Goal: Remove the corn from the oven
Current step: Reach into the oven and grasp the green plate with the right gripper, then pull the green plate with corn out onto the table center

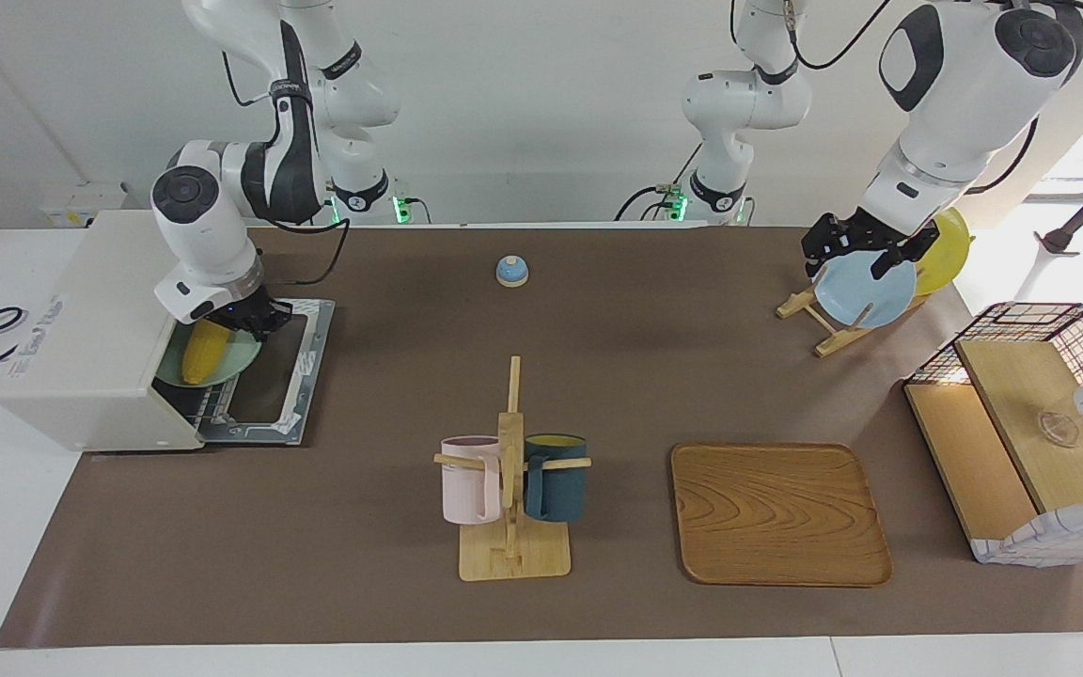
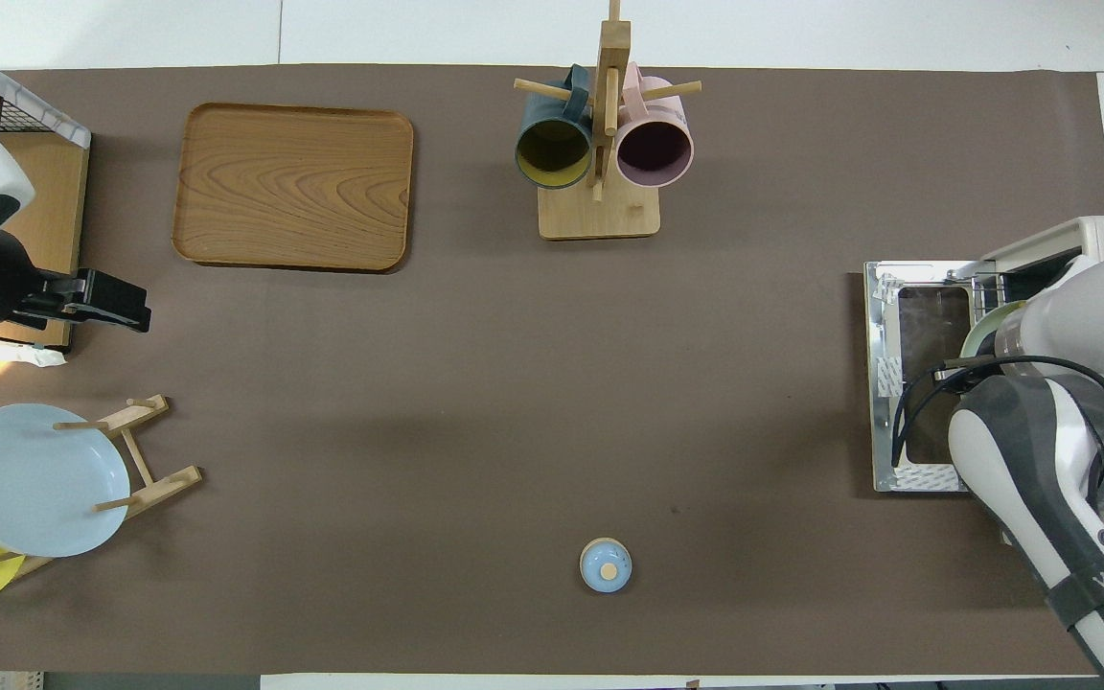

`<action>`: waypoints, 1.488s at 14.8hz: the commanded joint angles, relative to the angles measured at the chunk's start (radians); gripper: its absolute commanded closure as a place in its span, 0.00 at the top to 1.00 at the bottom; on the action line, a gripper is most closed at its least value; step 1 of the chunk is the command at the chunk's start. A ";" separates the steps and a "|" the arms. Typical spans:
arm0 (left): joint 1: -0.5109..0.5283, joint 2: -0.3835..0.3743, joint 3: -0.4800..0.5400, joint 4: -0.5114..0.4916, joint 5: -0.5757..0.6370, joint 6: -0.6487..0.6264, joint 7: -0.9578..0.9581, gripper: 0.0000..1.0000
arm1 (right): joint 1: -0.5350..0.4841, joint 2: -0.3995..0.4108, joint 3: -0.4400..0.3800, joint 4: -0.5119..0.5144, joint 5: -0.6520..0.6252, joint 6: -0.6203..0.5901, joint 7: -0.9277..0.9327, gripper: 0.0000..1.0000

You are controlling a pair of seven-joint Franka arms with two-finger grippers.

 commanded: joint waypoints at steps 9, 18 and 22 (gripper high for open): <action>0.009 -0.006 -0.004 0.005 0.000 -0.001 0.009 1.00 | 0.369 0.079 0.009 0.238 -0.119 -0.257 0.198 0.00; 0.009 -0.006 -0.004 0.005 0.000 -0.001 0.009 1.00 | 0.708 0.470 0.018 0.705 0.025 -0.371 0.751 0.00; 0.009 -0.006 -0.004 0.005 0.000 -0.001 0.006 1.00 | 0.727 0.508 0.018 0.657 0.083 -0.186 0.799 0.00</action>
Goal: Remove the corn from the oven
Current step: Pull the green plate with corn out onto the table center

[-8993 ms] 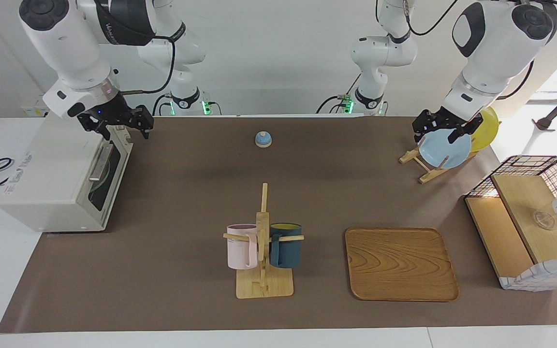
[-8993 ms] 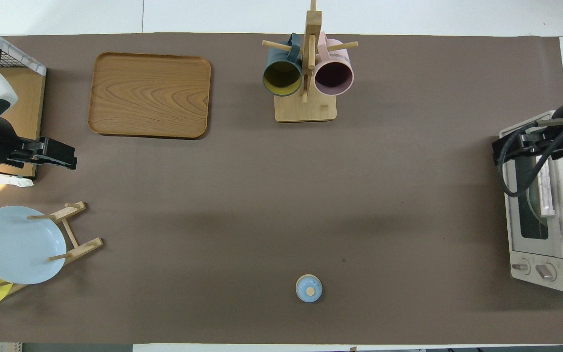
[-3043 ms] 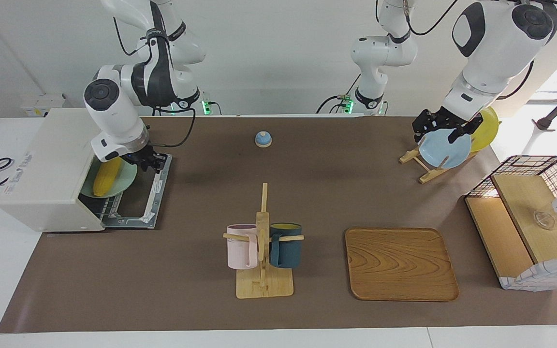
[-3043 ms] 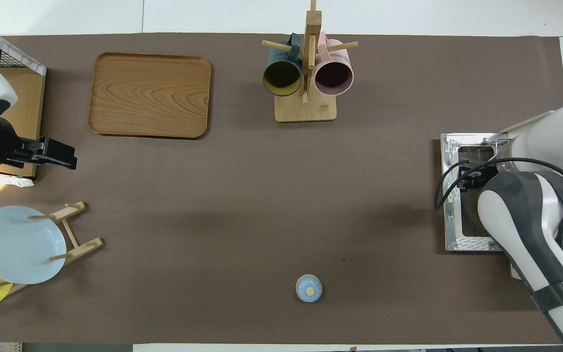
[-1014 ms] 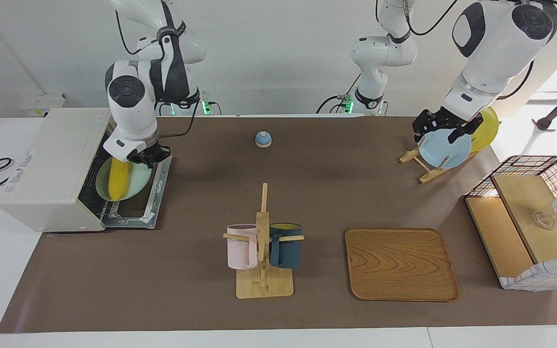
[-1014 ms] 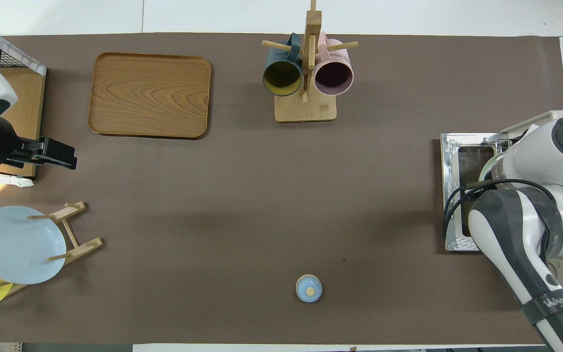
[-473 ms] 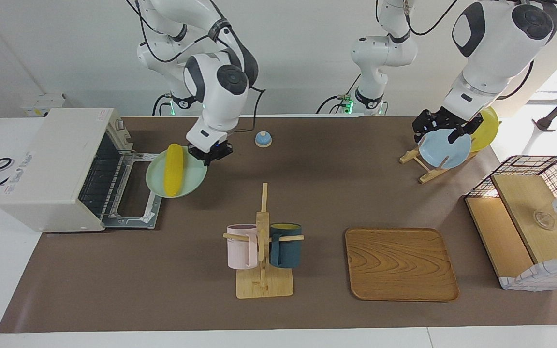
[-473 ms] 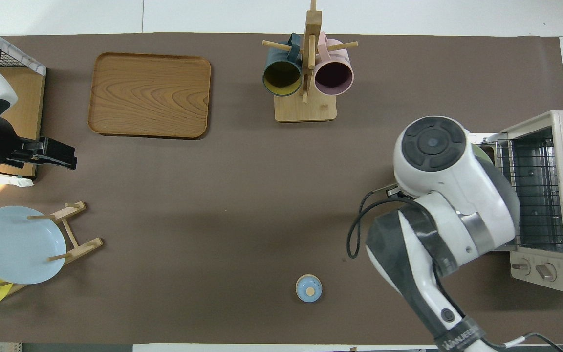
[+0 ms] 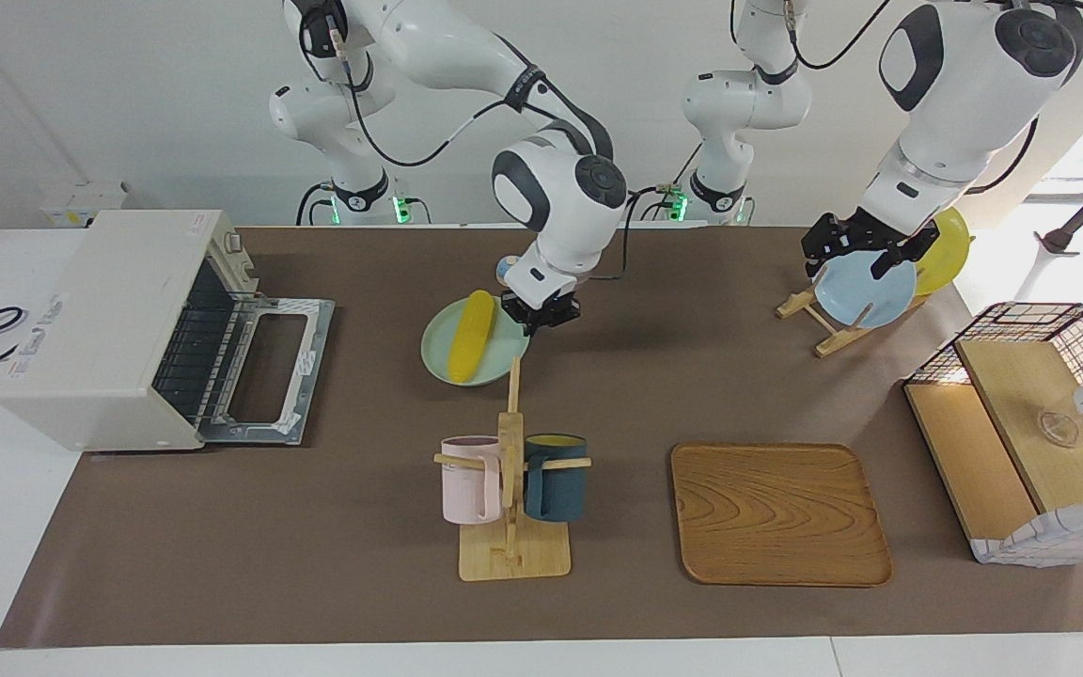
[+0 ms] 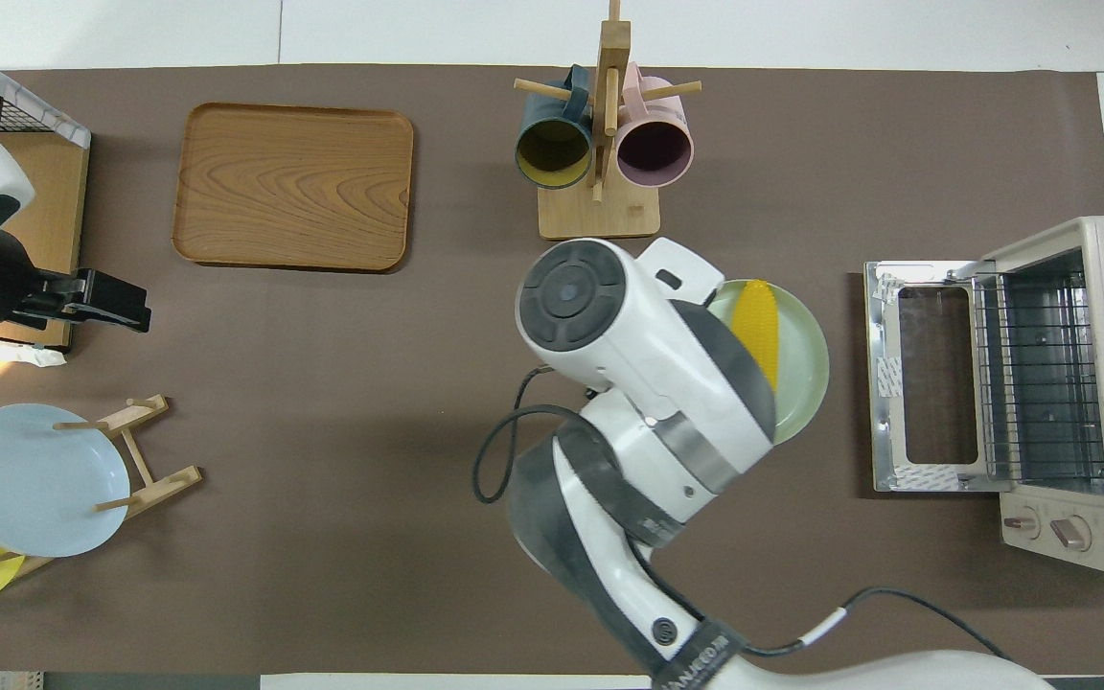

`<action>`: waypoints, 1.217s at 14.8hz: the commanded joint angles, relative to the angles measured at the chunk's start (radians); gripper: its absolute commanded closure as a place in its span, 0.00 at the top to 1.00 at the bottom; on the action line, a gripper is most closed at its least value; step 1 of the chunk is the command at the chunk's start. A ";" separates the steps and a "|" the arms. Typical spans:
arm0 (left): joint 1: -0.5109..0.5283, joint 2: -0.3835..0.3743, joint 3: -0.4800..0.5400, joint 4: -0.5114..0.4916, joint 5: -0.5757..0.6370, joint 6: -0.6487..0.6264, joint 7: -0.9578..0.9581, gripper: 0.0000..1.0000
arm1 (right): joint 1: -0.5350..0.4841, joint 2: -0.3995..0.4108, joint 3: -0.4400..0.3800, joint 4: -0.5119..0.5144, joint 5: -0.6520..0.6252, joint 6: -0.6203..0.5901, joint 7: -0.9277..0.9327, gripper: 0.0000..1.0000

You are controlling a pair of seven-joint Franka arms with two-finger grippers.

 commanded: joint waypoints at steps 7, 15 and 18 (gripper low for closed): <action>0.009 -0.006 -0.002 0.005 0.000 -0.001 0.009 1.00 | -0.050 0.005 -0.002 -0.100 0.089 0.201 0.024 0.09; 0.004 -0.004 -0.002 0.005 0.006 0.005 0.007 1.00 | -0.066 -0.036 -0.014 -0.051 0.078 0.138 -0.055 0.49; -0.002 -0.004 -0.004 0.003 0.007 0.028 0.004 1.00 | -0.124 -0.117 -0.014 -0.068 0.000 0.016 -0.129 0.49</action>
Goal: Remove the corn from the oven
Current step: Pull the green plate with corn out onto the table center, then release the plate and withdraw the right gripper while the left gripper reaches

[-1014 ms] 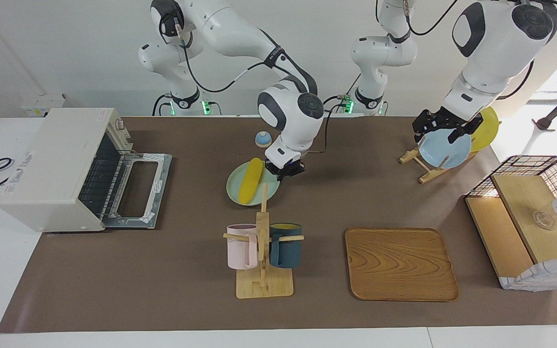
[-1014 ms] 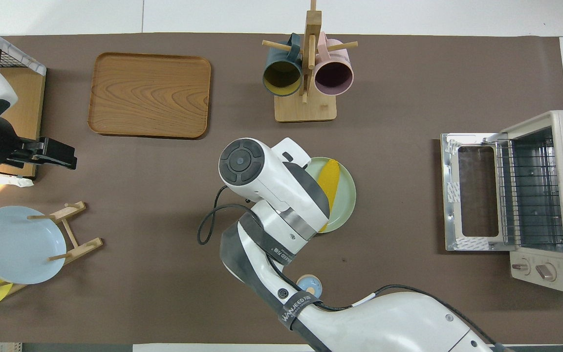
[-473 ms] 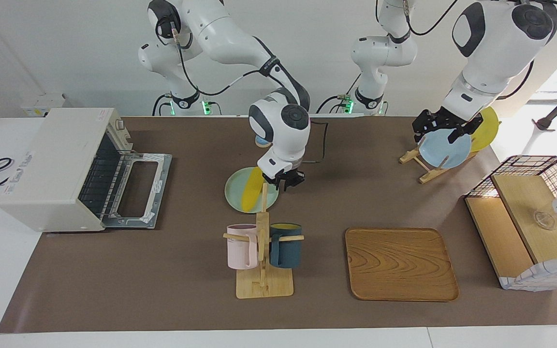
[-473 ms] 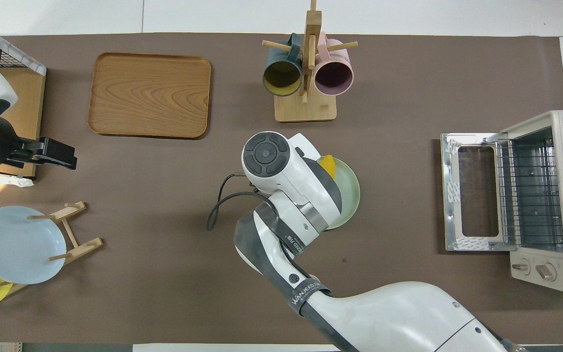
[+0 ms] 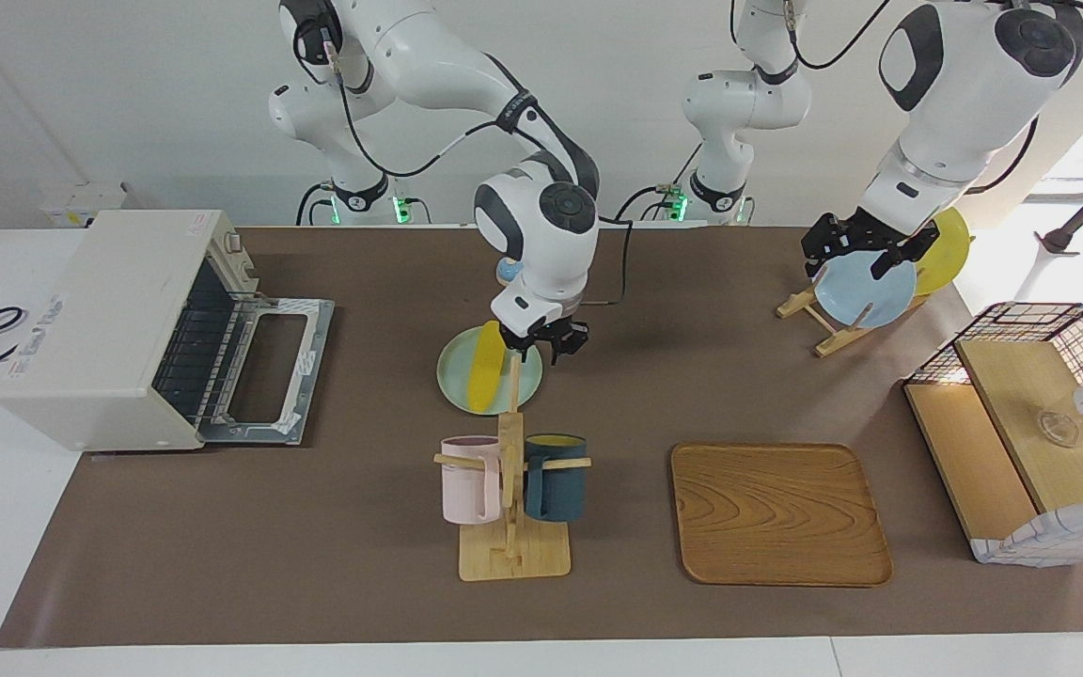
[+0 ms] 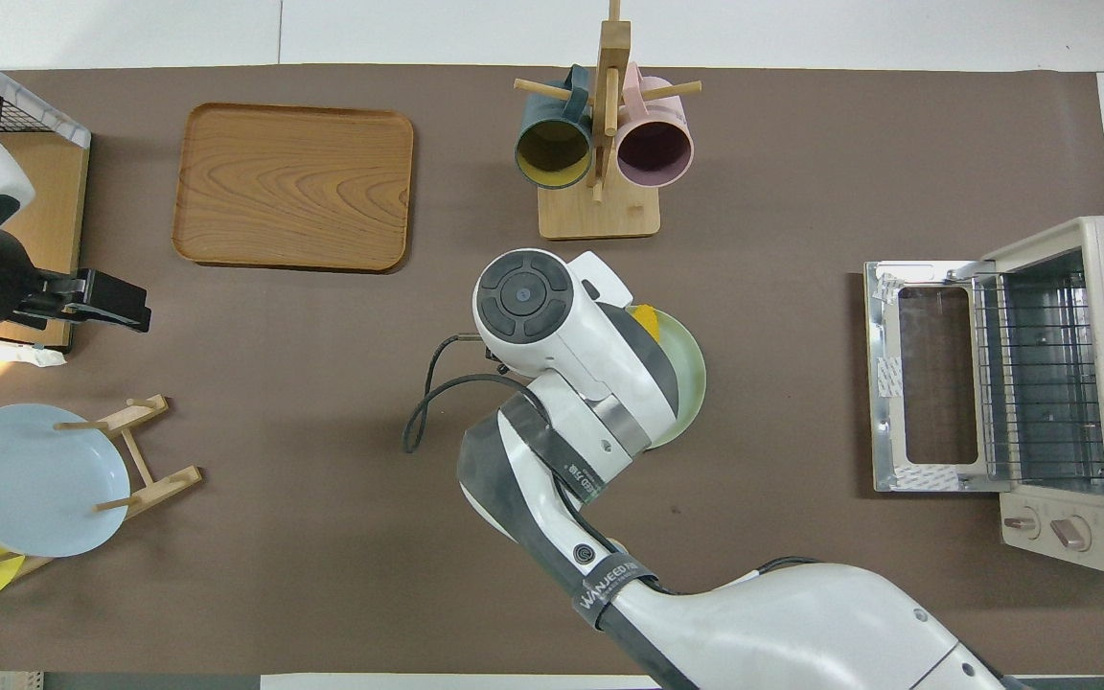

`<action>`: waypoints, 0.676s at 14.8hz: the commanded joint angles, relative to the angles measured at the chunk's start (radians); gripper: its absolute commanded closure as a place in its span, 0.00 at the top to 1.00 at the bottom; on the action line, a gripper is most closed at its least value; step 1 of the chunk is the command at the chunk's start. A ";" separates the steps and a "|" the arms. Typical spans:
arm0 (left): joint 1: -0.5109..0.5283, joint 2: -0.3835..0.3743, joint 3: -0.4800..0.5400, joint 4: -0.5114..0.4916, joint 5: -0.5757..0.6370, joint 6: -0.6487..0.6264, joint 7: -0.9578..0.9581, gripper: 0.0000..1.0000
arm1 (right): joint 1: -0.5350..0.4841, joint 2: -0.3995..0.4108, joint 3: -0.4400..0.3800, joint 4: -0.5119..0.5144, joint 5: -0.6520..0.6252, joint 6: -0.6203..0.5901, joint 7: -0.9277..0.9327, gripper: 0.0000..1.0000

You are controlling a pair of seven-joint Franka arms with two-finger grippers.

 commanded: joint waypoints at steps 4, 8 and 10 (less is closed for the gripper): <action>-0.049 -0.007 -0.012 -0.015 0.006 0.072 0.004 1.00 | -0.202 -0.175 0.008 -0.197 -0.046 -0.073 -0.154 0.26; -0.158 0.000 -0.012 -0.034 -0.025 0.106 -0.009 1.00 | -0.332 -0.230 0.007 -0.366 -0.055 0.011 -0.217 0.00; -0.222 0.012 -0.012 -0.049 -0.086 0.153 -0.078 1.00 | -0.404 -0.250 0.007 -0.449 -0.083 0.100 -0.286 0.00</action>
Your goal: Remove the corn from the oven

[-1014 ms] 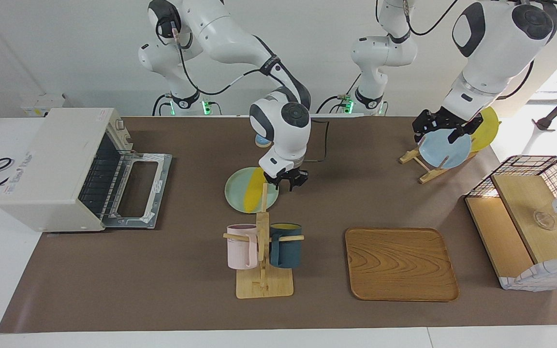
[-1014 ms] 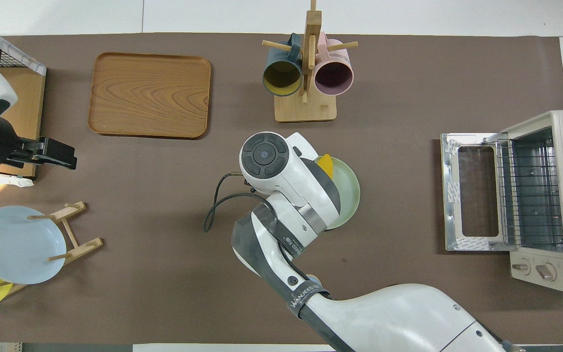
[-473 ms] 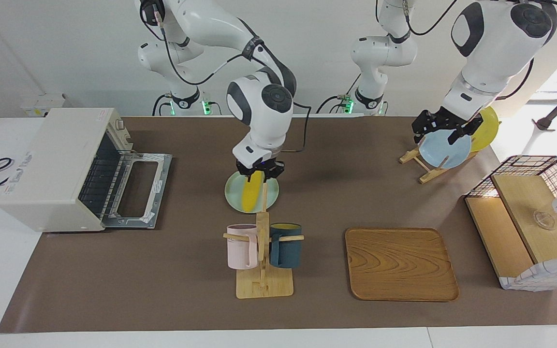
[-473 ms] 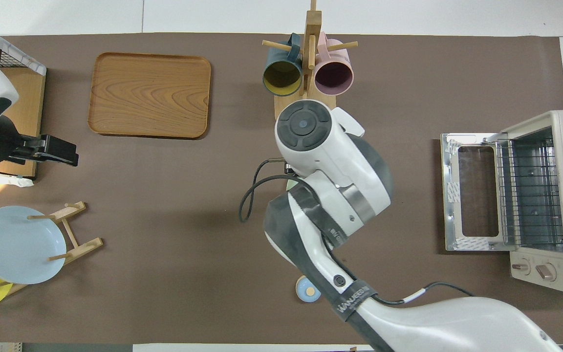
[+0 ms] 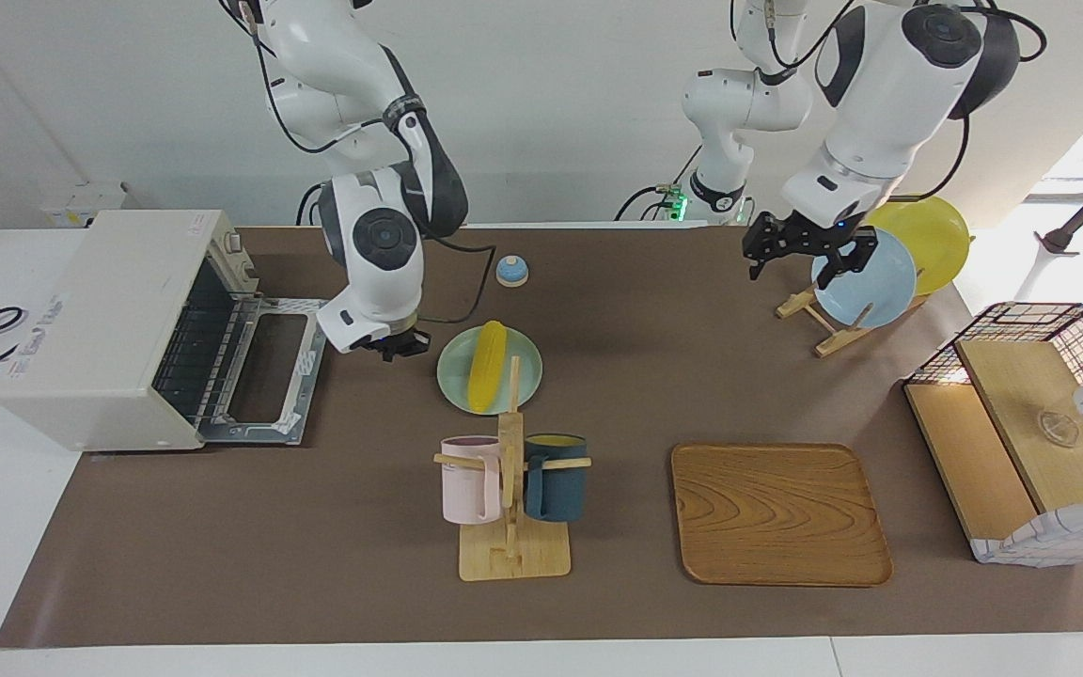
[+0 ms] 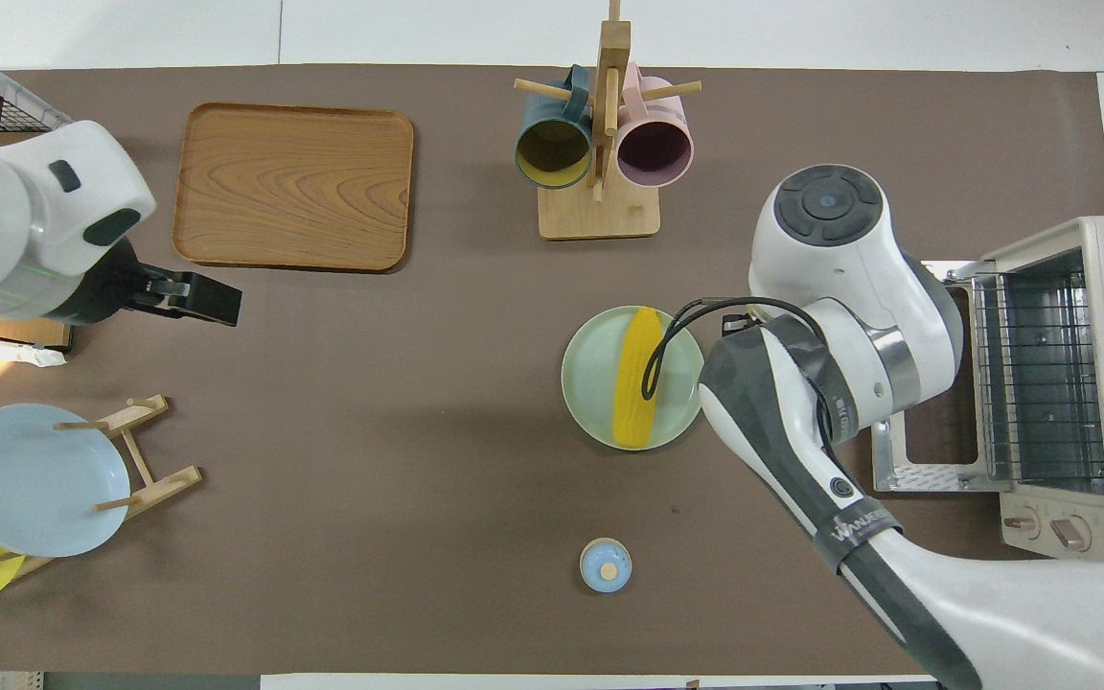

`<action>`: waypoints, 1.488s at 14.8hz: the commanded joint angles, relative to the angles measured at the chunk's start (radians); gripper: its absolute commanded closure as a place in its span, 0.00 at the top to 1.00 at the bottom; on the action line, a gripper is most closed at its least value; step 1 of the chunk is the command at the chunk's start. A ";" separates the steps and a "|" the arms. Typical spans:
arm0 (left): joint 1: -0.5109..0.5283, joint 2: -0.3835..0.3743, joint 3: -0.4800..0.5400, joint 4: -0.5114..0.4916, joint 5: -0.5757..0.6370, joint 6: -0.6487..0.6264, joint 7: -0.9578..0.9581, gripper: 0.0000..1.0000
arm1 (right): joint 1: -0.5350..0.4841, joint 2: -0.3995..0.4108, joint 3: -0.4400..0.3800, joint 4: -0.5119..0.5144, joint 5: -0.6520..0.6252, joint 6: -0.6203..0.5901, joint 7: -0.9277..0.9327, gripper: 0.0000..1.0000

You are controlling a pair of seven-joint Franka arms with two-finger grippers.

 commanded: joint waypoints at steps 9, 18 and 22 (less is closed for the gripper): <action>-0.404 0.242 0.013 -0.029 -0.102 0.407 -0.297 1.00 | -0.179 -0.074 0.013 -0.273 -0.041 0.312 -0.179 0.00; -0.553 0.434 0.016 -0.015 -0.102 0.615 -0.406 1.00 | -0.203 -0.063 0.013 -0.266 -0.240 0.286 -0.197 0.00; -0.568 0.470 0.016 -0.011 -0.102 0.664 -0.458 1.00 | -0.200 -0.075 0.016 -0.146 -0.265 0.104 -0.268 0.00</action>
